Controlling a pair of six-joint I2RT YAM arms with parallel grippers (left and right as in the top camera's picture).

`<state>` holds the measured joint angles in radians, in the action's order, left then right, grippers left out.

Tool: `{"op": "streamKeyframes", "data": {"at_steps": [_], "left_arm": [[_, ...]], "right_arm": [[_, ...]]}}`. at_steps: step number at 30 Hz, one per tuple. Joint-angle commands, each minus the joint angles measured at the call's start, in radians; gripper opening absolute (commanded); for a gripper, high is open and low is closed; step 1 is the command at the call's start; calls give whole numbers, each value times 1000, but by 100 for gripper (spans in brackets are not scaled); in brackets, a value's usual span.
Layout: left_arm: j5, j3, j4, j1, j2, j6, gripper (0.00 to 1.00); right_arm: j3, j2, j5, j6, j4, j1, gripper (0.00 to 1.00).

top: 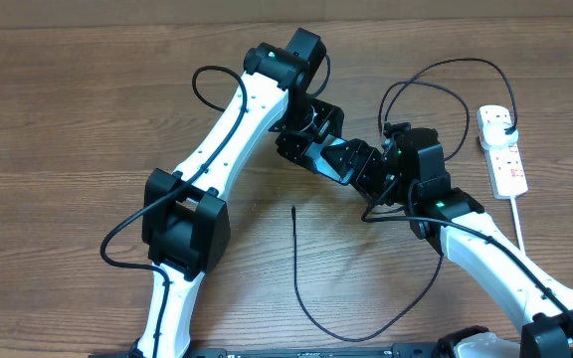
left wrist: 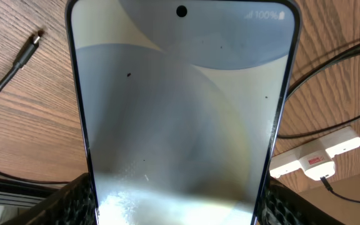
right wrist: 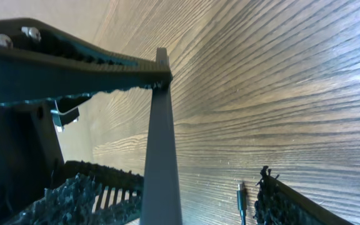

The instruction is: Plug charger to phone and switch on socket

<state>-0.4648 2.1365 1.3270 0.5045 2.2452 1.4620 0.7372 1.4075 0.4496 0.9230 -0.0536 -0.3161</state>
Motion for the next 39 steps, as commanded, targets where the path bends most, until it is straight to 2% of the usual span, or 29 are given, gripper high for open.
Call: {"op": "streamKeyframes", "data": {"at_steps": [1,18,23,28,39], "left_arm": [[-35,32,0,8,1,27,4],[-31,32,0,27,1,54,4],[-30,32,-1,33,1,65,4],[-2,32,-1,37,1,65,4],[0,32,-1,42,1,72,4]], "right_arm": [[21,3,-23,-14,2,-5,84],[21,3,-34,-11,-1,-5,74],[21,3,-34,-11,-2,-5,60],[21,3,-34,-11,-2,-5,57],[21,3,-34,-11,-1,-5,34]]}}
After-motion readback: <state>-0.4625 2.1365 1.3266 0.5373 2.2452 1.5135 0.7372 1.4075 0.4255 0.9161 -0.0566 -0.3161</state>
